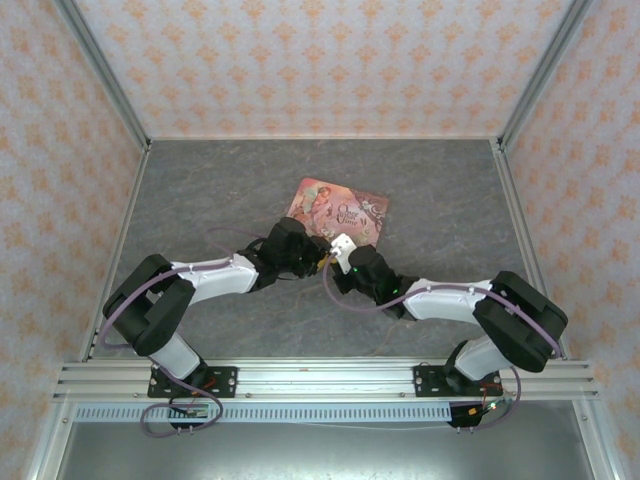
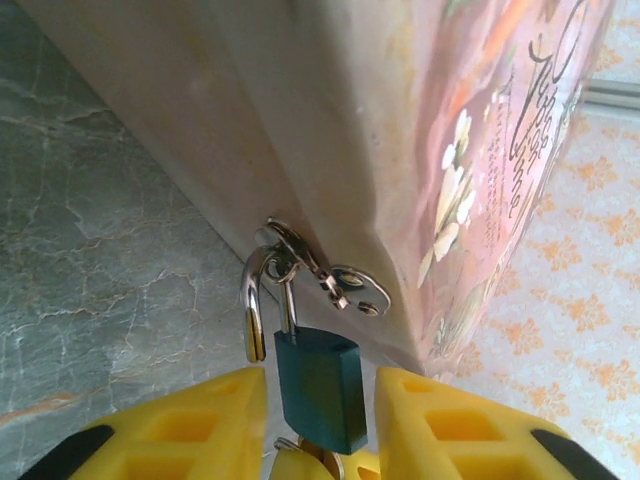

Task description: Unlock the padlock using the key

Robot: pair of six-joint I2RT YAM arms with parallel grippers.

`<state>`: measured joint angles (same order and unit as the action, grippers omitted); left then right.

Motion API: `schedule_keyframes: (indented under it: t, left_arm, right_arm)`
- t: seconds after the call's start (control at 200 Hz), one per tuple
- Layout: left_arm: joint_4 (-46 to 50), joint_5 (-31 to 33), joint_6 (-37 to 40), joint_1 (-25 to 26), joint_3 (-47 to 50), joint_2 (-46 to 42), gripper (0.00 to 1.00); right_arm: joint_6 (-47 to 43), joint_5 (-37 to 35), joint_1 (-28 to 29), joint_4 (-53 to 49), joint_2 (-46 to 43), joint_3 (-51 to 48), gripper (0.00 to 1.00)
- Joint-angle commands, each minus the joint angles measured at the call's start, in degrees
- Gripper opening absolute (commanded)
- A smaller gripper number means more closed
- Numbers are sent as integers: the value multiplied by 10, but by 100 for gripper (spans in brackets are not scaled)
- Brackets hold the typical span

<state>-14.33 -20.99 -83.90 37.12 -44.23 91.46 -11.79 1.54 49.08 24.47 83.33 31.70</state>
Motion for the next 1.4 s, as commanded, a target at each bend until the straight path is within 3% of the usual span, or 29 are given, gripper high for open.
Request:
schedule_keyframes:
  t: [0.0, 0.145, 0.601, 0.876, 1.036, 1.161, 1.396]
  left_arm:
    - [11, 4, 18, 0, -3, -25, 36]
    - [37, 19, 32, -7, 13, -51, 38]
    - [187, 91, 121, -62, 4, -149, 62]
    - [220, 98, 166, -108, -10, -152, 71]
    - [227, 87, 211, -136, -39, -130, 77]
    - [254, 74, 259, -152, -82, -100, 80]
    - [270, 63, 309, -172, -141, -38, 83]
  right_arm:
    - [72, 18, -6, 18, 3, -10, 0]
    - [146, 54, -17, 23, -4, -19, 0]
    - [431, 174, -54, 100, 6, -62, 0]
    - [541, 231, -89, 143, 60, -76, 0]
    - [542, 261, -112, 130, 71, -70, 0]
    - [524, 261, -126, 94, 48, -68, 17]
    - [463, 228, -140, -13, -36, -62, 38]
